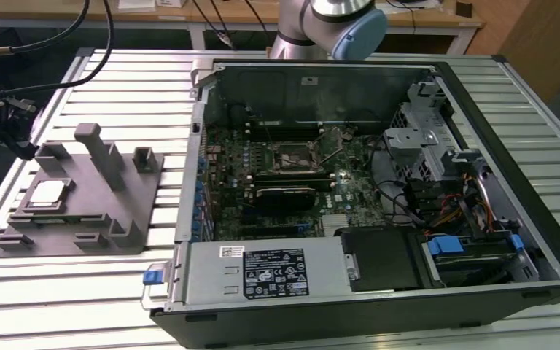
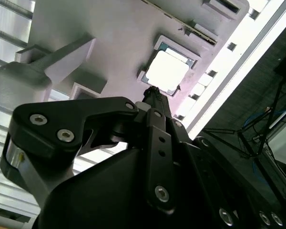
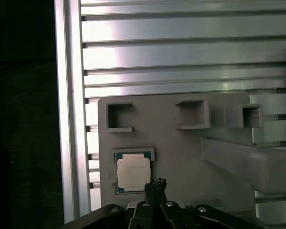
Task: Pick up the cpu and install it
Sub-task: 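Pick up the cpu and move it towards the insertion slot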
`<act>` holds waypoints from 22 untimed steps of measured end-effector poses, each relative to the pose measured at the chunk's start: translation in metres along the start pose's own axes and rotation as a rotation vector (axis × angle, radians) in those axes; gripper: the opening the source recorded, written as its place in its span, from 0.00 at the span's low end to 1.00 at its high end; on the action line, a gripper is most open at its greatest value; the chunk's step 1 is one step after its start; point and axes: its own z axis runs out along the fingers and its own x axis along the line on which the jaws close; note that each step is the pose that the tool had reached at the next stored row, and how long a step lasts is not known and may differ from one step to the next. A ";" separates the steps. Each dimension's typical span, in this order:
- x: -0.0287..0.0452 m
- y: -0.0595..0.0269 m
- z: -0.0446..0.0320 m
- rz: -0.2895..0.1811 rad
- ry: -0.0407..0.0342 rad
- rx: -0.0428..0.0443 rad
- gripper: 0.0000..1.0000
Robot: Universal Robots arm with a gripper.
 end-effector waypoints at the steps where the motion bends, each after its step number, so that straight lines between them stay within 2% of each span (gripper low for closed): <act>1: 0.0008 -0.0001 0.0017 0.000 -0.0001 0.0004 0.11; 11: 0.0025 -0.0009 0.0185 -0.001 -0.0009 0.0159 0.11; 22: 0.0033 -0.0020 0.0330 -0.001 0.0003 0.0261 0.11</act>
